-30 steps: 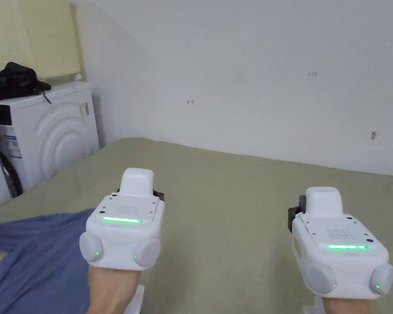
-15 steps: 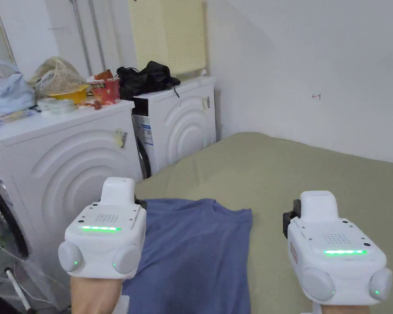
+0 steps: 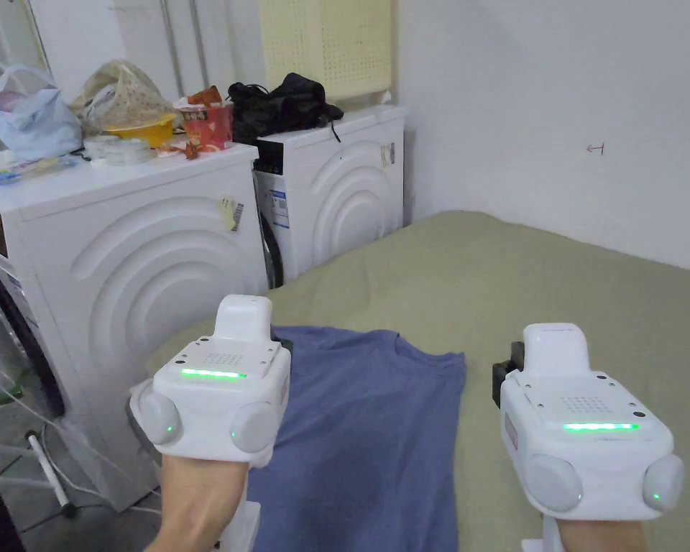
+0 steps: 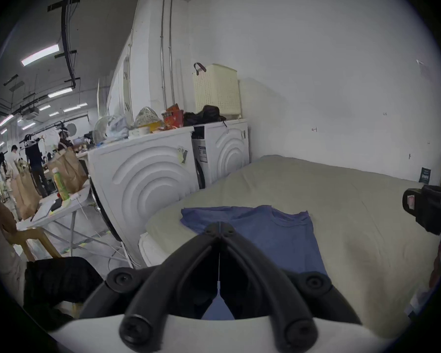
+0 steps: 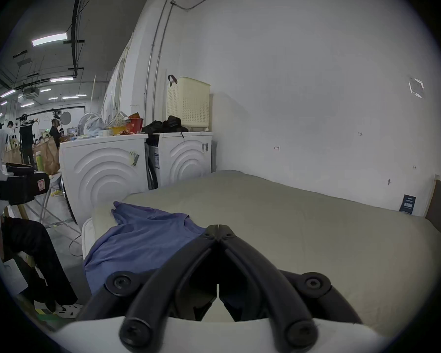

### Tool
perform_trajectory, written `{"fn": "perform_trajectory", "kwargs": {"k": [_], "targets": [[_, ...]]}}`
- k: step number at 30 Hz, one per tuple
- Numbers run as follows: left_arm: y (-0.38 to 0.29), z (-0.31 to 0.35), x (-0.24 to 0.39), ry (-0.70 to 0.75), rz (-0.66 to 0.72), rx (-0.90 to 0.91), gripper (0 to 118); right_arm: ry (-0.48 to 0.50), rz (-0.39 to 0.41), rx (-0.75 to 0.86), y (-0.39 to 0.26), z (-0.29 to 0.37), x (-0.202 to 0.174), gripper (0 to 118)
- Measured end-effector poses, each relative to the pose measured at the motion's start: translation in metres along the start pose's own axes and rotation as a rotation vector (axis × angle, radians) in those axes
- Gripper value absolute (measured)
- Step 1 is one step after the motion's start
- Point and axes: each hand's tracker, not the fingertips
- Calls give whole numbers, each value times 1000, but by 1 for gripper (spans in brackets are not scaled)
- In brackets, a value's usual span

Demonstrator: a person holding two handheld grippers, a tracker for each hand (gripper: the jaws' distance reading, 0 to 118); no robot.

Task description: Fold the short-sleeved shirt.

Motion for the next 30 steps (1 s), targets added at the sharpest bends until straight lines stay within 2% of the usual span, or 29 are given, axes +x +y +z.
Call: {"fn": "perform_trajectory", "kwargs": {"k": [4, 12, 13, 14, 15, 16, 18, 20, 23, 24, 26, 27, 28, 29, 30], "targets": [[-13, -41, 16, -60, -19, -90, 0, -1, -14, -45, -16, -28, 5, 0], [-51, -178, 59, -192, -47, -449, 0, 13, -32, -159, -60, -81, 10, 0], [-53, -189, 63, -235, -62, -489, 7, 16, -34, -167, -65, -86, 12, 0], [-56, -199, 69, -229, -67, -512, 26, 19, -33, -178, -71, -91, 14, 0], [-58, -209, 74, -244, -87, -544, 67, 17, -32, -185, -77, -95, 15, 0], [-59, -210, 78, -273, -89, -573, 118, 15, -31, -195, -82, -99, 17, 0], [-69, -225, 89, -247, -90, -614, 118, 15, -39, -220, -91, -103, 20, 0], [-66, -228, 96, -209, -170, -593, 111, 16, -43, -238, -97, -104, 23, 0], [-76, -246, 109, -191, -237, -664, 112, 8, -37, -255, -104, -103, 30, 0], [-99, -251, 111, -166, -251, -714, 112, 2, -34, -260, -105, -102, 33, 0], [-103, -252, 107, -171, -174, -722, 103, -10, -37, -272, -106, -96, 40, 0], [-102, -249, 104, -191, -130, -722, 87, -10, -36, -275, -107, -91, 45, 0], [-92, -254, 108, -233, -111, -718, 54, -24, -31, -274, -107, -86, 49, 0], [-88, -247, 111, -174, -154, -668, 15, -35, -29, -270, -107, -78, 54, 0], [-86, -243, 113, -150, -214, -633, 4, -42, -31, -272, -105, -71, 61, 0]]}}
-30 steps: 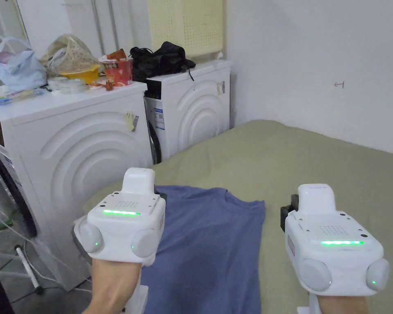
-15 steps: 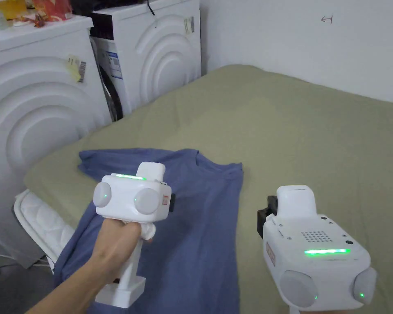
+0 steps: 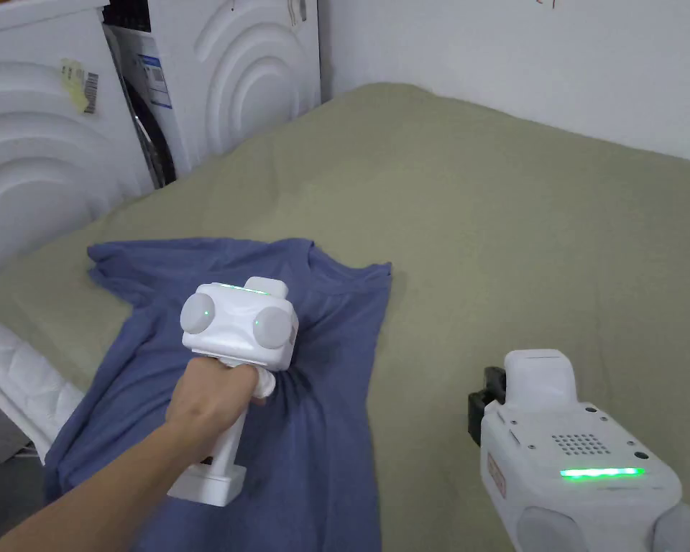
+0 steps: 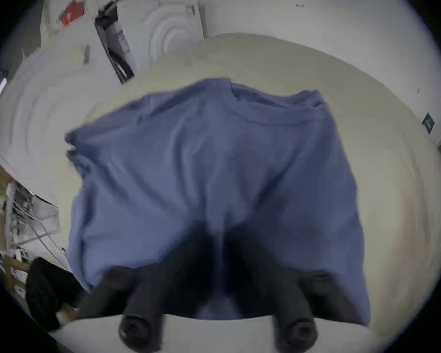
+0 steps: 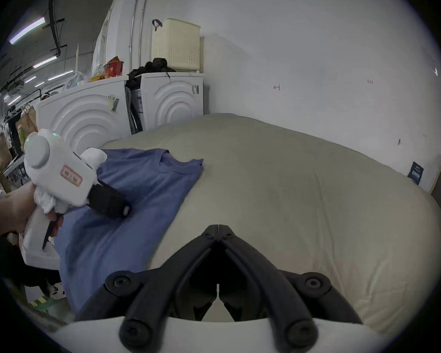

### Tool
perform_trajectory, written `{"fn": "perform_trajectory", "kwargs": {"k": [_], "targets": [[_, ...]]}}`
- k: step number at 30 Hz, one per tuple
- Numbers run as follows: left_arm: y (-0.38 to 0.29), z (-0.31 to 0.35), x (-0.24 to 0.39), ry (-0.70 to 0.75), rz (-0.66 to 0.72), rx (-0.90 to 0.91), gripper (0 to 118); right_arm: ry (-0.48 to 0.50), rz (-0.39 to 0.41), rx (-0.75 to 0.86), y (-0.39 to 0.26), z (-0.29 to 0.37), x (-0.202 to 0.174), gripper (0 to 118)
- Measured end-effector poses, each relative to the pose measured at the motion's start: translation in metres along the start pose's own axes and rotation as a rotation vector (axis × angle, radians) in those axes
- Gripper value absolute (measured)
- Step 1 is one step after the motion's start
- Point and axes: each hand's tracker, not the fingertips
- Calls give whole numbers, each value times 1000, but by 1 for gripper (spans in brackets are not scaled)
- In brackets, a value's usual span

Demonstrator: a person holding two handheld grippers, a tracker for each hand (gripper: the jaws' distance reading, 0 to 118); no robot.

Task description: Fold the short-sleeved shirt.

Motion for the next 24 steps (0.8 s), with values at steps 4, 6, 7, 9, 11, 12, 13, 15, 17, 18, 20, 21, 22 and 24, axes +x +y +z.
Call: {"fn": "perform_trajectory", "kwargs": {"k": [4, 6, 7, 9, 11, 12, 13, 15, 17, 18, 20, 21, 22, 24], "targets": [[10, 36, 2, -60, 38, 50, 4, -64, -55, 11, -2, 35, 32, 0], [21, 66, 5, -134, 69, 85, 4, -103, -65, 31, -4, 58, 53, 0], [26, 79, 12, -167, 60, 103, 4, -125, -73, 33, -5, 68, 61, 0], [36, 111, 40, -198, -6, 146, 4, -172, -116, 49, -5, 93, 85, 0], [34, 167, 77, -233, -54, 227, 4, -213, -146, 70, -5, 122, 107, 0], [38, 186, 96, -261, -74, 255, 4, -241, -147, 84, -5, 137, 119, 0], [42, 202, 112, -303, -82, 270, 4, -267, -141, 97, -6, 150, 128, 0], [45, 243, 154, -354, -146, 317, 4, -329, -152, 120, -11, 182, 152, 0], [46, 275, 199, -408, -215, 357, 4, -368, -187, 132, -17, 211, 174, 0], [47, 285, 218, -450, -245, 365, 4, -407, -192, 133, -20, 225, 186, 0], [47, 310, 263, -533, -271, 387, 4, -465, -204, 139, -29, 252, 208, 0], [46, 321, 284, -582, -288, 392, 4, -494, -216, 141, -33, 264, 219, 0], [43, 330, 303, -618, -310, 391, 4, -517, -222, 137, -37, 274, 229, 0], [35, 348, 350, -682, -367, 415, 4, -578, -235, 136, -46, 295, 249, 0]]}}
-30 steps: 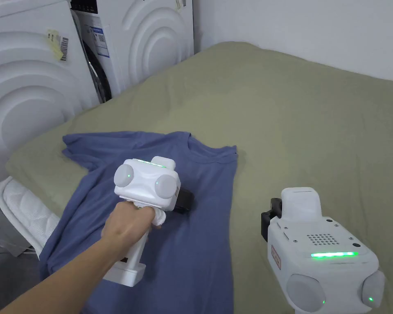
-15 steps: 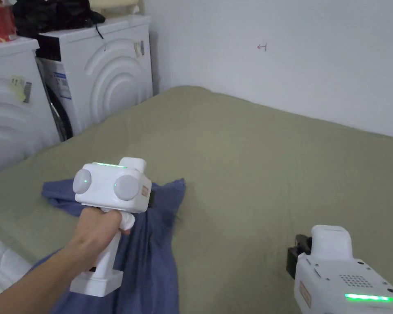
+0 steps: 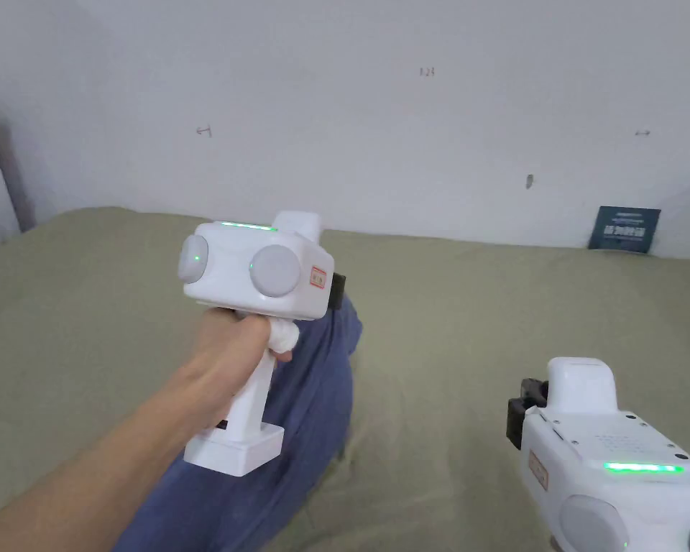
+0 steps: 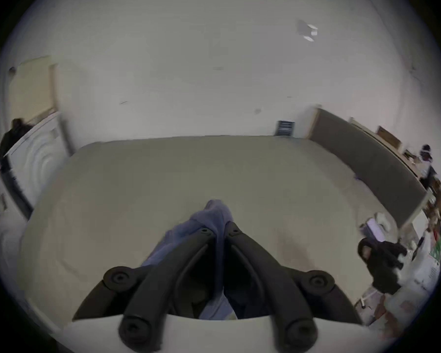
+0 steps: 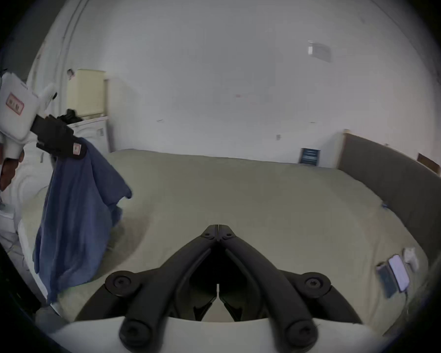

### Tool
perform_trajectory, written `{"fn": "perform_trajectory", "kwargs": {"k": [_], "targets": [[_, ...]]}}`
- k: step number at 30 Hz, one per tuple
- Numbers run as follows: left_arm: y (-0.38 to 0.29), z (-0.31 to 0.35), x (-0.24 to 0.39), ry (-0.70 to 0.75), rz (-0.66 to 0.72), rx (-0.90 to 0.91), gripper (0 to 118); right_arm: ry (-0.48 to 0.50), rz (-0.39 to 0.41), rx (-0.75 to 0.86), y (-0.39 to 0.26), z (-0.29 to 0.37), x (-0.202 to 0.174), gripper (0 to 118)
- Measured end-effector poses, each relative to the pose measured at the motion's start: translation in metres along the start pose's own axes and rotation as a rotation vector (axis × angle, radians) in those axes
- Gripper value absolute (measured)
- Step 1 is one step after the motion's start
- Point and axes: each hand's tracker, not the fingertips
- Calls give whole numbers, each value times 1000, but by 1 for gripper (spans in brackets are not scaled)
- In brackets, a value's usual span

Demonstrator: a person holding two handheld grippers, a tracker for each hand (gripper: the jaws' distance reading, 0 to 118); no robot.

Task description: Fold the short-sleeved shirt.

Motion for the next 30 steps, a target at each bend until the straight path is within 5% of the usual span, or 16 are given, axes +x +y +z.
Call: {"fn": "perform_trajectory", "kwargs": {"k": [7, 16, 24, 26, 28, 30], "targets": [[-19, -106, 84, -176, -36, -124, 4, -112, -37, -26, -17, -1, 67, 0], [-98, -255, 103, -135, -90, -347, 4, -162, -85, -128, -63, -47, 97, 0], [-119, -266, 92, -141, -66, -373, 5, -155, -88, -170, -79, -66, 93, 0], [-119, -255, 91, -180, -66, -335, 25, -146, -88, -171, -78, -65, 89, 0], [-117, -246, 85, -165, -36, -306, 113, -138, -79, -168, -76, -64, 84, 0], [-110, -224, 78, -126, -23, -243, 113, -131, -79, -161, -73, -60, 79, 0]]}}
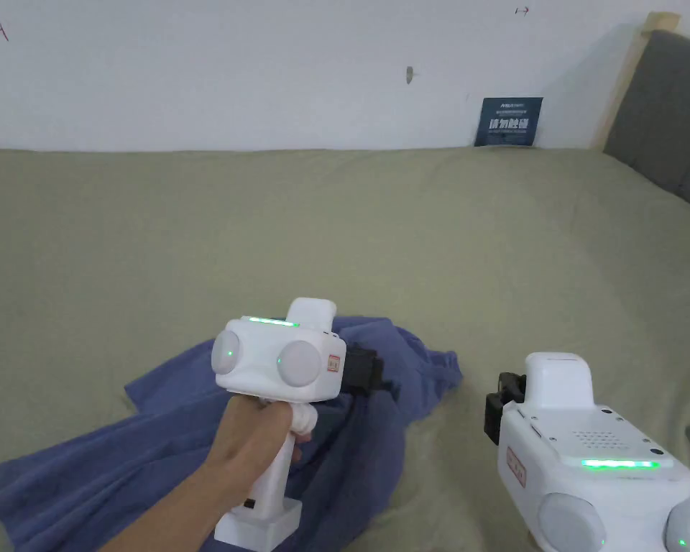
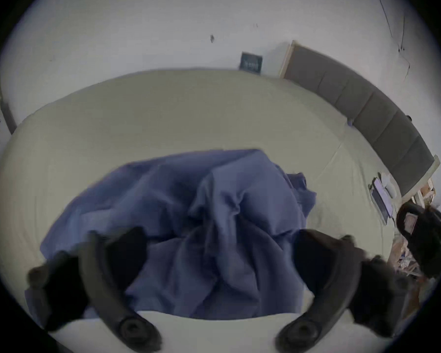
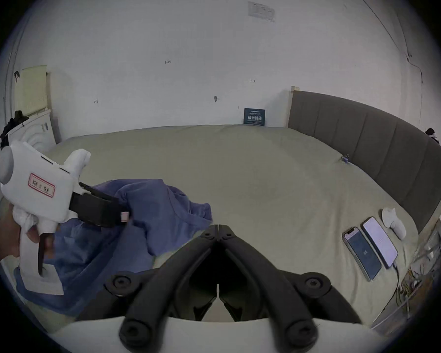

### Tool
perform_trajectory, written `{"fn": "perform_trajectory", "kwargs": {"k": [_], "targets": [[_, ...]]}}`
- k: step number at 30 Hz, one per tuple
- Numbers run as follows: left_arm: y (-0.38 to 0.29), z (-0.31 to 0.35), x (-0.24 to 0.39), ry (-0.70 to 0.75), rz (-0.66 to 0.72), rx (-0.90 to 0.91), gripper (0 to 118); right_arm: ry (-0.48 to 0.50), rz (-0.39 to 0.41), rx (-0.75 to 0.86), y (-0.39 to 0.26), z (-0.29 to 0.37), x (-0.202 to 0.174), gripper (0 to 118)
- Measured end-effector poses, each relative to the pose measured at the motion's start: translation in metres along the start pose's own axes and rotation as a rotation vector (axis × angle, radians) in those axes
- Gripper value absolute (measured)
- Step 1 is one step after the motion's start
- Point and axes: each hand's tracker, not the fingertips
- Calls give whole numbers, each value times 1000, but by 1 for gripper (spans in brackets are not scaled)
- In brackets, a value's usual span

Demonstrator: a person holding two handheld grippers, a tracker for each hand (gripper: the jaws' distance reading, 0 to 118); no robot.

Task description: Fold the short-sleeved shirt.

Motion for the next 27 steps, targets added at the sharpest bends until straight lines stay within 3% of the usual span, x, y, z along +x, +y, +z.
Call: {"fn": "perform_trajectory", "kwargs": {"k": [3, 4, 5, 6, 7, 11, 17, 27], "targets": [[-2, 55, -13, 63, -12, 97, 94, 18, -9, 17, 1, 10, -9, 0], [-22, 81, -21, 97, -28, 154, 82, 22, -10, 25, 1, 14, -12, 0], [-30, 107, -28, 125, -49, 212, 65, 29, -14, 31, 0, 18, -16, 0], [-38, 128, -32, 168, -59, 256, 38, 35, -17, 34, 0, 22, -19, 0], [-48, 153, -38, 230, -68, 291, 1, 44, -17, 40, -1, 28, -23, 0], [-91, 226, -60, 309, -42, 369, 0, 67, -8, 74, -2, 51, -38, 0], [-141, 283, -101, 434, 63, 435, 0, 112, 12, 123, -2, 77, -60, 0], [-147, 281, -151, 455, 194, 333, 0, 146, 44, 125, 5, 78, -86, 0]]}}
